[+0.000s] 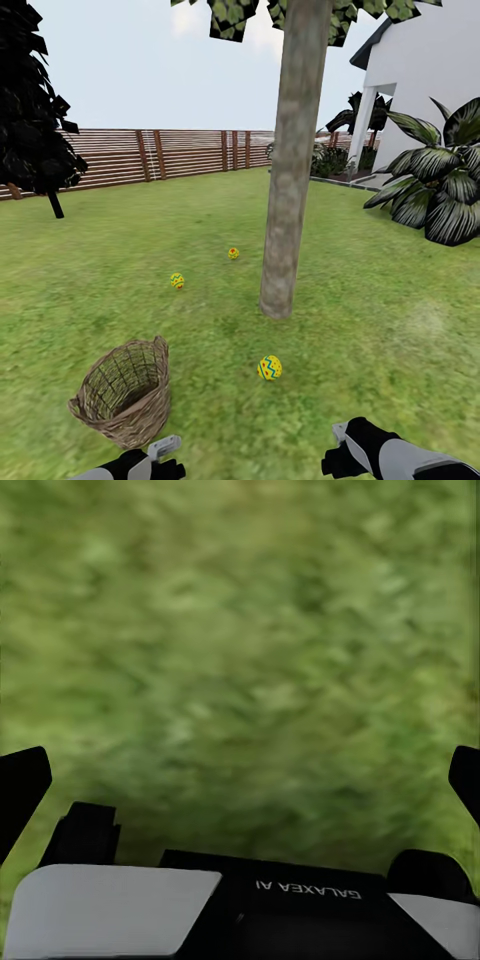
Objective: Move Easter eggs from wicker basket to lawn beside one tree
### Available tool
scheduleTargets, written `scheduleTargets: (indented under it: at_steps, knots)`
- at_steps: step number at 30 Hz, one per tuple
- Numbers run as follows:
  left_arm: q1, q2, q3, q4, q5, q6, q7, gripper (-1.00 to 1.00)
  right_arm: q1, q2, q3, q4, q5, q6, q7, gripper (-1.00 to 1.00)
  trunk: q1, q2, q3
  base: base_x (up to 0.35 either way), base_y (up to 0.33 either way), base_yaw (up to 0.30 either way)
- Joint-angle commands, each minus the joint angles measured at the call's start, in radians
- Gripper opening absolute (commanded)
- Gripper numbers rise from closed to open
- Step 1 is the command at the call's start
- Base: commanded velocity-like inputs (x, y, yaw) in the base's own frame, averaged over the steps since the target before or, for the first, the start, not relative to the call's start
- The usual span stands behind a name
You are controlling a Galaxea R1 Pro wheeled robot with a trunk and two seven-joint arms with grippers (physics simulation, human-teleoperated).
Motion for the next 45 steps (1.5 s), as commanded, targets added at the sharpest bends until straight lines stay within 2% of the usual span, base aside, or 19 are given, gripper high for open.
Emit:
scheduleTargets:
  at_steps: [1, 25, 34, 45]
  knots:
    - [-0.001, 0.0, 0.007, 0.002, 0.002, 0.002, -0.001, 1.0, -0.001, 0.0, 0.008, 0.0, -0.002, 0.003, 0.006, 1.0, -0.004, 0.007, 0.002, 0.0, 0.0, 0.0]
    - [0.004, -0.007, 0.005, 0.002, 0.0, 0.002, 0.001, 1.0, -0.001, 0.0, 0.009, 0.001, -0.001, 0.003, 0.006, 1.0, -0.096, 0.175, 0.077, 0.0, 0.0, 0.0]
    - [0.005, -0.022, 0.005, 0.002, 0.001, 0.002, 0.001, 1.0, -0.001, 0.0, 0.009, 0.001, 0.003, 0.003, 0.006, 1.0, -0.131, 0.238, 0.106, 0.0, 0.0, 0.0]
    - [0.005, -0.012, 0.009, 0.001, 0.004, -0.001, 0.002, 1.0, -0.001, 0.0, 0.009, 0.002, 0.003, 0.003, 0.006, 1.0, -0.173, 0.315, 0.14, 0.0, 0.0, 0.0]
